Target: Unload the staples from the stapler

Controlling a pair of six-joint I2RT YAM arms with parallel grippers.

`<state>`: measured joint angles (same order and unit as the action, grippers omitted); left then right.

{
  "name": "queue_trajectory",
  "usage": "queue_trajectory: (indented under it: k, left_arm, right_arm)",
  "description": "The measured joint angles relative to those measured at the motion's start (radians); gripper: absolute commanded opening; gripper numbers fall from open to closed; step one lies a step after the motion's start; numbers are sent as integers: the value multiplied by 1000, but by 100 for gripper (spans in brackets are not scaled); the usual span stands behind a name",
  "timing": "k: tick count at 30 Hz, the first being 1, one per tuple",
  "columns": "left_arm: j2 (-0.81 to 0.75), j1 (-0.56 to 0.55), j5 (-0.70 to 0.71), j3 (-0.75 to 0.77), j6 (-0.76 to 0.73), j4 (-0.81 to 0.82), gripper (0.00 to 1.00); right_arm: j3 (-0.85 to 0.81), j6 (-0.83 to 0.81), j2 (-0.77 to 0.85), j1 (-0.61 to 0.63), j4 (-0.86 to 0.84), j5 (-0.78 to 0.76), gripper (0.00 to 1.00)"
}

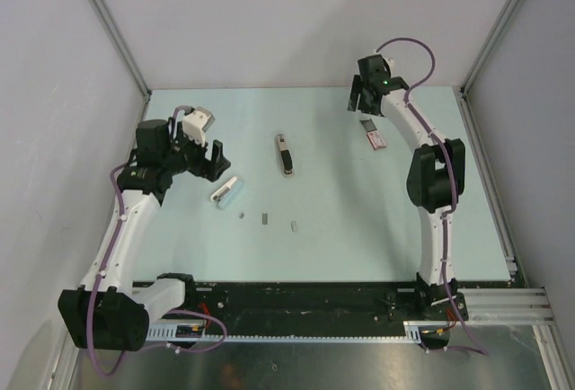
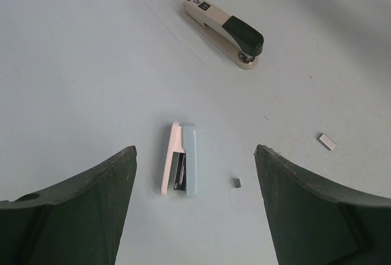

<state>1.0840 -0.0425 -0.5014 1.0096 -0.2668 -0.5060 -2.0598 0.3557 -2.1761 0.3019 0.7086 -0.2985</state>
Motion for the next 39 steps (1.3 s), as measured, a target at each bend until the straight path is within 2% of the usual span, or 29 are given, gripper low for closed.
queue_trajectory:
  k: [7,16,30,39]
  left_arm:
    - [0,0,0,-5,0,-6,83]
    - [1,0,0,-9,0,-14,83]
    - [1,0,2,-9,-4,-21,83]
    - [1,0,2,-9,-4,-21,83]
  right_arm:
    - [30,-64,-104,-59,5,-73,89]
    - [37,-145,-122,-86,-39,-51,90]
    - [47,-200,-197,-173,-148,204,88]
    - [59,-216,-216,-156,-166,255,87]
